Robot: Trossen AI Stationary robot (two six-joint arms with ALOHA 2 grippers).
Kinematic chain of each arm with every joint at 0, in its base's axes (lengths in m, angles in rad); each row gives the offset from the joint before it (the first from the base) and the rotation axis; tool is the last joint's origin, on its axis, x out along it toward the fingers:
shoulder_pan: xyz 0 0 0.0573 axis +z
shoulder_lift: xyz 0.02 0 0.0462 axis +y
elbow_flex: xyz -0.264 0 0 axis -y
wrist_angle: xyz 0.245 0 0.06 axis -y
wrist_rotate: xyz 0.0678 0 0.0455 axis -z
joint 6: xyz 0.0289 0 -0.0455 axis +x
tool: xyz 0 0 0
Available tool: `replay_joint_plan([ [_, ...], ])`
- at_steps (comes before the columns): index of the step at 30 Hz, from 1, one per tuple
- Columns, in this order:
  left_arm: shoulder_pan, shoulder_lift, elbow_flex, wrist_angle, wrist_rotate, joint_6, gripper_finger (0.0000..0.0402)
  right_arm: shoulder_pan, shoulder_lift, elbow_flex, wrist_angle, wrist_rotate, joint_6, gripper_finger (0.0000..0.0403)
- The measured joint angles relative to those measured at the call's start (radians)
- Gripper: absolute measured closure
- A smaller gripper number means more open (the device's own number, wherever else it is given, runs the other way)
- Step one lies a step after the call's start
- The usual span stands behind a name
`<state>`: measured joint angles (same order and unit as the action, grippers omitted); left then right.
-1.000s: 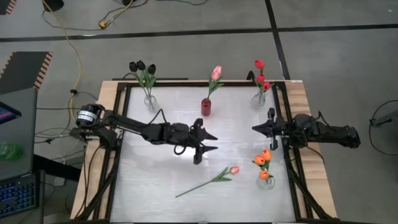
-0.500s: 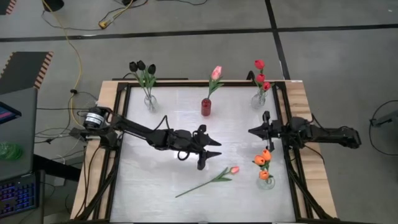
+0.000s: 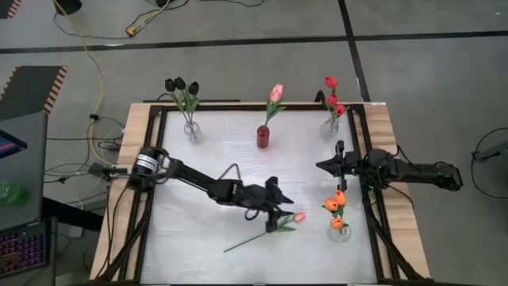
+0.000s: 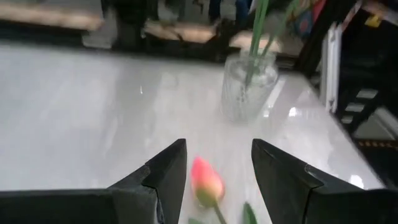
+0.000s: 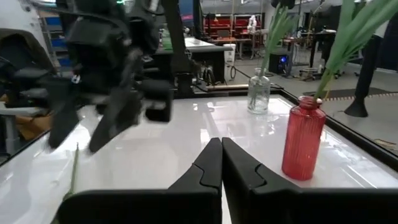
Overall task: Sort flowers into vase by color
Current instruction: Put the pink flower into the red transparent vase
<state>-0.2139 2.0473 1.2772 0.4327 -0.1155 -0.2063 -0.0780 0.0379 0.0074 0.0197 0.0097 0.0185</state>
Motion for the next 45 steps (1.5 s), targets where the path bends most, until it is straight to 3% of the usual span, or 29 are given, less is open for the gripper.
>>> replay_joint_plan([
  [12,-0.044,0.245,0.455,-0.745,-0.004,-0.132,0.0233,-0.037,0.018,-0.001,-0.005,-0.004,0.007,0.037],
  [16,-0.05,0.302,0.561,-0.877,-0.01,-0.146,0.0233,-0.036,0.026,-0.001,-0.005,-0.005,0.008,0.0371],
  [27,-0.051,0.345,0.62,-0.961,-0.005,-0.204,0.0244,-0.036,0.058,-0.002,-0.006,-0.007,0.006,0.037],
  [38,-0.026,0.335,0.616,-0.951,-0.002,-0.199,0.0387,-0.037,0.062,-0.002,-0.006,-0.008,0.007,0.037],
  [45,0.01,0.246,0.616,-0.949,-0.005,-0.12,0.0398,-0.037,0.062,-0.003,-0.005,-0.008,0.007,0.0369],
])
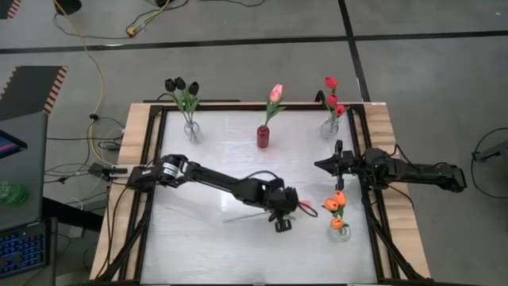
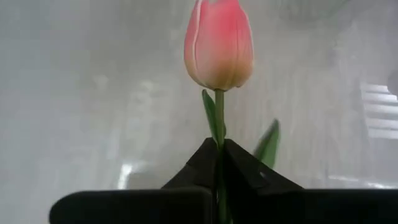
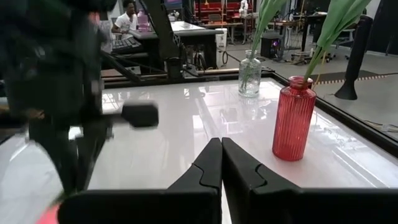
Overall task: Sort flowers into vase by color
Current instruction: Put the pink flower into the red transparent vase
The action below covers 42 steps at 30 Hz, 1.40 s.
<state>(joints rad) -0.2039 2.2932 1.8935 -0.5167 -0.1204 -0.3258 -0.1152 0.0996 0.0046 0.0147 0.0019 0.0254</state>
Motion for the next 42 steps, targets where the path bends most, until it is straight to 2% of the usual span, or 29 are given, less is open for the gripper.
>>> replay_joint_plan([
  [3,0.007,-0.07,-0.018,-0.007,-0.028,0.058,0.0399,-0.004,0.0,0.0,-0.001,-0.001,0.0,0.0369],
  [7,0.018,-0.201,-0.059,-0.005,-0.131,0.119,0.0399,-0.004,0.0,0.0,-0.001,-0.001,-0.005,0.0369],
  [10,0.024,-0.313,-0.156,0.065,-0.211,0.159,0.0399,-0.004,0.0,0.0,-0.001,-0.001,-0.008,0.0369],
  [12,0.025,-0.391,-0.27,0.161,-0.236,0.165,0.0399,-0.004,0.0,0.0,-0.001,-0.001,-0.008,0.0369],
  [14,0.028,-0.47,-0.416,0.313,-0.234,0.167,0.0399,-0.004,0.0,0.0,-0.001,-0.001,-0.008,0.0369],
  [19,0.063,-0.621,-0.798,0.873,-0.224,0.259,0.04,-0.004,0.0,0.0,0.0,-0.001,-0.008,0.0369],
  [21,0.087,-0.657,-0.91,1.104,-0.211,0.317,0.04,-0.004,0.0,0.0,-0.001,-0.001,-0.007,0.0369],
  [24,0.13,-0.69,-1.01,1.4,-0.174,0.381,0.04,-0.004,0.0,0.0,-0.001,-0.001,-0.008,0.0369],
  [27,0.181,-0.693,-1.048,1.606,-0.139,0.414,0.04,-0.004,0.0,0.0,-0.001,-0.001,-0.007,0.0369],
  [29,0.217,-0.693,-1.049,1.686,-0.1,0.447,0.04,-0.004,0.0,0.0,-0.001,-0.001,-0.007,0.0369],
  [36,0.338,-0.691,-0.997,1.759,0.03,0.518,0.04,-0.004,0.0,0.0,-0.001,-0.001,-0.007,0.0369],
  [42,0.425,-0.691,-0.954,1.782,0.064,0.531,0.04,-0.004,0.0,0.0,-0.002,-0.001,-0.007,0.0369],
])
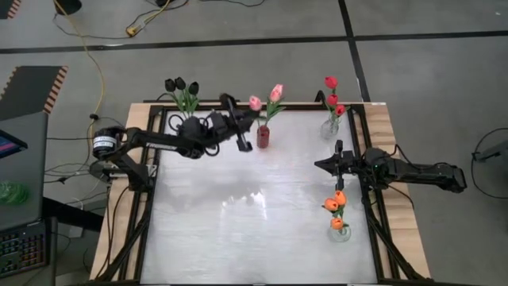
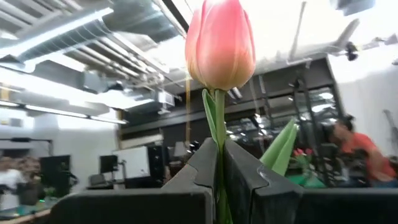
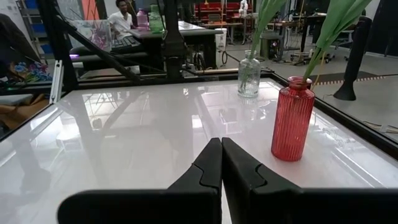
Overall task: Sort flowers into vase by color
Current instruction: Put the pink flower into the red transparent vase
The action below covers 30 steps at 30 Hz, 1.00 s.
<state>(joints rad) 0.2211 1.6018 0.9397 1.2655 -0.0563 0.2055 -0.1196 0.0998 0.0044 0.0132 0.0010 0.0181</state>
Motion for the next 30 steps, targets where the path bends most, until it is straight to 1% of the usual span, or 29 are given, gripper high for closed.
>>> replay_joint_plan([
  [3,0.042,0.0,0.002,0.03,-0.001,-0.022,0.04,0.0,0.0,0.0,0.0,0.0,0.0,0.0369],
  [7,0.089,0.0,0.003,0.049,-0.001,-0.091,0.04,0.0,0.0,0.0,0.0,0.0,0.0,0.0369],
  [13,0.111,0.025,0.003,0.06,-0.001,-0.147,0.04,0.0,0.0,0.0,0.0,0.0,0.0,0.0369],
  [21,0.115,0.084,0.003,0.138,-0.009,-0.139,0.04,0.0,0.0,0.0,0.0,0.0,0.0,0.0369],
  [30,0.119,0.086,0.003,0.112,-0.011,-0.108,0.04,0.0,0.0,0.0,0.0,0.0,0.0,0.0369],
])
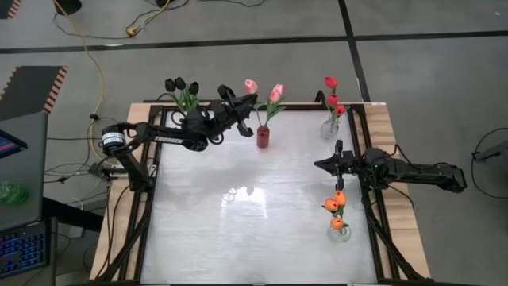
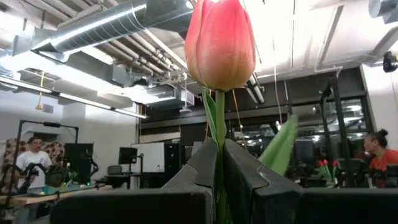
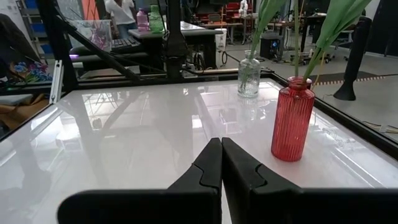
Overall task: Sort flowers into vase by color
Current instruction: Put the pink flower into the red transparent vase
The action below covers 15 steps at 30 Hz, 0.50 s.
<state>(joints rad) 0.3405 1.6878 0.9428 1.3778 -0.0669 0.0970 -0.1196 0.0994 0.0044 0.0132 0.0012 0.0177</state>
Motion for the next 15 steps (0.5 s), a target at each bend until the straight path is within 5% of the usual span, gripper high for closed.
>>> replay_joint_plan([
  [15,-0.001,0.0,0.0,-0.147,-0.054,-0.003,0.0396,0.0,0.0,0.0,0.0,0.0,0.0,0.0369],
])
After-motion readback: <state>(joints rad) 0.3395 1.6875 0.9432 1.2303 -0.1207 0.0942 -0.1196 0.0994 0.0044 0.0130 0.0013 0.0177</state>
